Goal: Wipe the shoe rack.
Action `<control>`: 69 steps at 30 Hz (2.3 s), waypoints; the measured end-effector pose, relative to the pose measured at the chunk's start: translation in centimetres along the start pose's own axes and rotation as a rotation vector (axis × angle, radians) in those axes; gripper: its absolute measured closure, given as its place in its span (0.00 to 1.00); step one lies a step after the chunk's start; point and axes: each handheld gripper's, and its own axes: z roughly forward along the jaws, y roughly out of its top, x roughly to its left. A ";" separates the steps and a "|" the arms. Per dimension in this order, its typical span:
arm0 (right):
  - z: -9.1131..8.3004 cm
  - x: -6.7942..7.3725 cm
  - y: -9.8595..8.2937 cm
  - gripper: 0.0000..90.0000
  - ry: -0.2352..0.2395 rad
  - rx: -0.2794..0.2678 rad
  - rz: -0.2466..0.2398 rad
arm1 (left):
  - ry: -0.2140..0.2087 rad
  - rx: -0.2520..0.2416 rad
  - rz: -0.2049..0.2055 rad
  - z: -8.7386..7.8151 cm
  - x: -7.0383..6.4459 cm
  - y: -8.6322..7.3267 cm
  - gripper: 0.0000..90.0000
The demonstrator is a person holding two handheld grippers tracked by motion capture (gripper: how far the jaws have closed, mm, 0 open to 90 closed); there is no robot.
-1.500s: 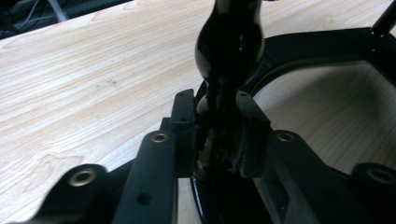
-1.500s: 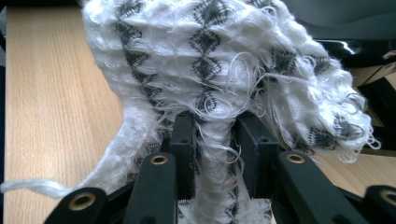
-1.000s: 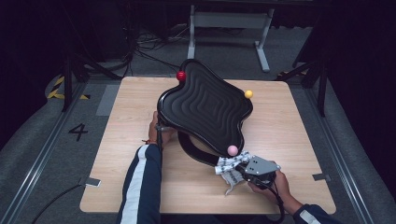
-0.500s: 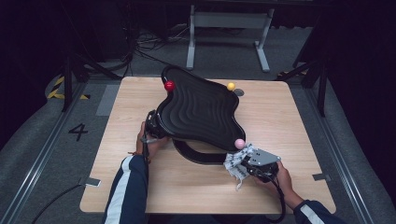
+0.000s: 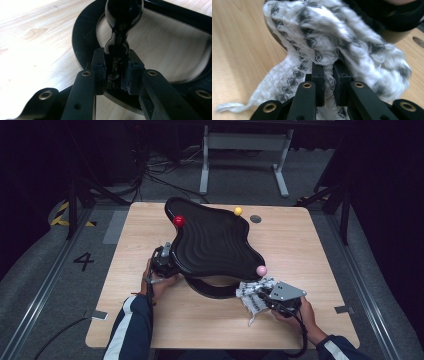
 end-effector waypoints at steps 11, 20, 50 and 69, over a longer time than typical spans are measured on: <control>2.4 -2.0 -1.7 0.91 -0.052 0.089 0.013 | -0.045 0.001 0.014 -1.4 -1.9 -1.4 0.82; -1.4 -3.2 -1.0 0.91 -0.104 -0.023 0.071 | -0.061 0.004 0.053 -1.6 -2.6 -2.1 0.80; -3.5 -3.4 2.7 0.91 -0.153 -0.225 -0.028 | -0.126 -0.012 0.107 -0.2 -2.9 -2.3 0.83; -3.4 -0.4 7.0 0.90 -0.098 -0.300 -0.157 | -0.177 -0.050 0.118 0.2 -2.9 -2.7 0.83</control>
